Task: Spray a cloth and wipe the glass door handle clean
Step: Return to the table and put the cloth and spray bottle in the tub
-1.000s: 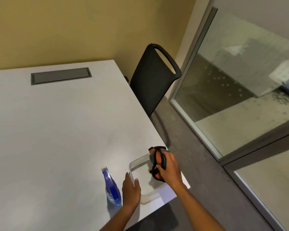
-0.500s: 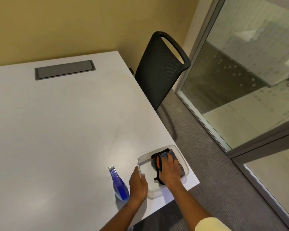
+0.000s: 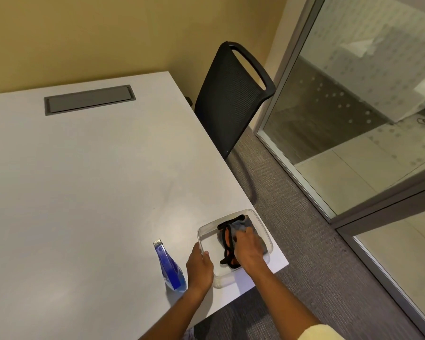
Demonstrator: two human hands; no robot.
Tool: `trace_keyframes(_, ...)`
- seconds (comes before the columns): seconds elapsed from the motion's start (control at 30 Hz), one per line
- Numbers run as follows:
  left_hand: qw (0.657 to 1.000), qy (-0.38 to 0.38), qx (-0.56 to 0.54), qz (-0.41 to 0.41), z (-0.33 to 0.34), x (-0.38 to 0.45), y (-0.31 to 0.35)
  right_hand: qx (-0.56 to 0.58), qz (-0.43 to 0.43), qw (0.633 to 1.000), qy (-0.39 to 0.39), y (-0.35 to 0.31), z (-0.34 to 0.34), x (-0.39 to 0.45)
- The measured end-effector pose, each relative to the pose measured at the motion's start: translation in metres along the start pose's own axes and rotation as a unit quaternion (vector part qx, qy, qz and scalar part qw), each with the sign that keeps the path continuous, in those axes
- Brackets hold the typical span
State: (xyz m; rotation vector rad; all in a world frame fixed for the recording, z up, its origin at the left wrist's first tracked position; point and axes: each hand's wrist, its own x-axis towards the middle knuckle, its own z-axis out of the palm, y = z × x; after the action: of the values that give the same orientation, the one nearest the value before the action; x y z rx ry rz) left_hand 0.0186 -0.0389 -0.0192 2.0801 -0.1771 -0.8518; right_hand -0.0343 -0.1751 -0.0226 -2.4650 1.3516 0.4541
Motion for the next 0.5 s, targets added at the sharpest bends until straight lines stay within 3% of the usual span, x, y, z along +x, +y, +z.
trace_keyframes(0.13, 1.0, -0.002, 0.008, 0.0, -0.002, -0.001, 0.004, 0.042, -0.042, 0.998, -0.015, 0.003, 0.007, 0.0)
trace_keyframes(0.37, 1.0, -0.025, 0.013, -0.006, -0.009, -0.003, 0.005, 0.034, -0.031, 0.998, -0.044, -0.001, -0.018, 0.001)
trace_keyframes(0.5, 0.999, -0.026, 0.009, -0.017, -0.01, -0.004, 0.004, 0.142, -0.066, 0.987, 0.037, -0.016, -0.035, -0.015)
